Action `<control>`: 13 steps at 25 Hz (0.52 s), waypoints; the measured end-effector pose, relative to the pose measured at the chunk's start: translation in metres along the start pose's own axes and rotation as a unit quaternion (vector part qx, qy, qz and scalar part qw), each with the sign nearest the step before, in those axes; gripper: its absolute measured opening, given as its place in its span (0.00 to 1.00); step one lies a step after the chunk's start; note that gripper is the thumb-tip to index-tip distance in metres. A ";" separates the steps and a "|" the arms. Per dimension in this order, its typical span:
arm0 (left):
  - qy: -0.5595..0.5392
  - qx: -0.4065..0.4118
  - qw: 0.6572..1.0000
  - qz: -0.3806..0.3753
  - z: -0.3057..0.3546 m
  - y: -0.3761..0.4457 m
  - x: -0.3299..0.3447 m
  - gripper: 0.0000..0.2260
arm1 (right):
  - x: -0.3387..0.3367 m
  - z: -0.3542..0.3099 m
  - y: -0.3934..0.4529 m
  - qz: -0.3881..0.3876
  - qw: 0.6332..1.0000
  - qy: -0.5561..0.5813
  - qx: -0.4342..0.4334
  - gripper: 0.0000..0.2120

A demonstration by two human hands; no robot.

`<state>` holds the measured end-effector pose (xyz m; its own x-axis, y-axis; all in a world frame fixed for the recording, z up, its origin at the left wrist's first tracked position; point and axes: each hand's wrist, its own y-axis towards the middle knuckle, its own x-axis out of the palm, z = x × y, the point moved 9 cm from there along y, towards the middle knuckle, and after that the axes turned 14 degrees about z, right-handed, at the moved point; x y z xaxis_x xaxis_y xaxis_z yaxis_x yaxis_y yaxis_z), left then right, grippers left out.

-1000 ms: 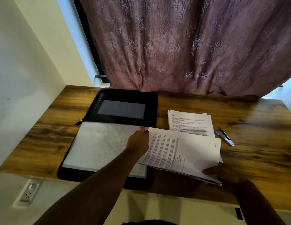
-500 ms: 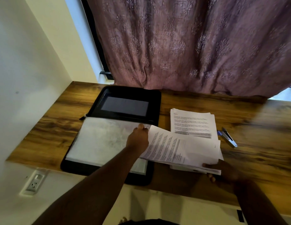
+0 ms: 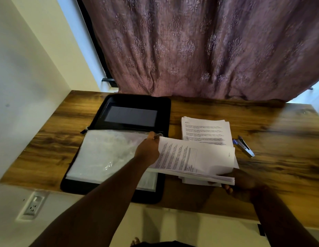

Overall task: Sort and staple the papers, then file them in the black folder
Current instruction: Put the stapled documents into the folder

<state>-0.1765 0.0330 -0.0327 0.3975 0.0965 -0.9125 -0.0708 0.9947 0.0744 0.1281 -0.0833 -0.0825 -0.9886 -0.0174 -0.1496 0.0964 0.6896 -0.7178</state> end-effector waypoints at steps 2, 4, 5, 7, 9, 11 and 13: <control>0.030 0.047 0.998 -0.035 0.002 -0.001 0.006 0.23 | 0.004 -0.009 -0.007 0.009 0.999 0.040 0.010 0.06; 0.029 0.052 0.997 -0.058 -0.003 -0.003 0.007 0.25 | 0.009 -0.017 -0.008 0.019 0.996 0.083 0.002 0.12; 0.029 0.052 0.996 -0.062 -0.005 -0.005 0.005 0.25 | 0.010 -0.021 -0.005 0.027 0.995 0.093 -0.010 0.16; 0.048 0.059 0.995 -0.058 -0.006 -0.014 -0.001 0.27 | 0.013 -0.028 0.003 0.042 0.993 0.102 -0.051 0.18; 0.066 0.042 0.995 -0.054 -0.013 -0.031 -0.006 0.30 | 0.018 -0.037 0.006 0.059 0.991 0.084 -0.084 0.16; 0.071 0.015 0.996 -0.059 -0.026 -0.054 -0.008 0.31 | 0.022 -0.046 0.009 0.078 0.988 0.051 -0.125 0.15; 0.075 -0.003 0.995 -0.061 -0.035 -0.075 -0.009 0.28 | 0.027 -0.058 0.009 0.090 0.983 0.024 -0.159 0.14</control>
<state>-0.2072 -0.0432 -0.0443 0.2621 -0.0326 -0.9645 -0.0350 0.9985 -0.0433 0.0953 -0.0358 -0.0536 -0.9641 0.1538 -0.2165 0.2361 0.8699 -0.4331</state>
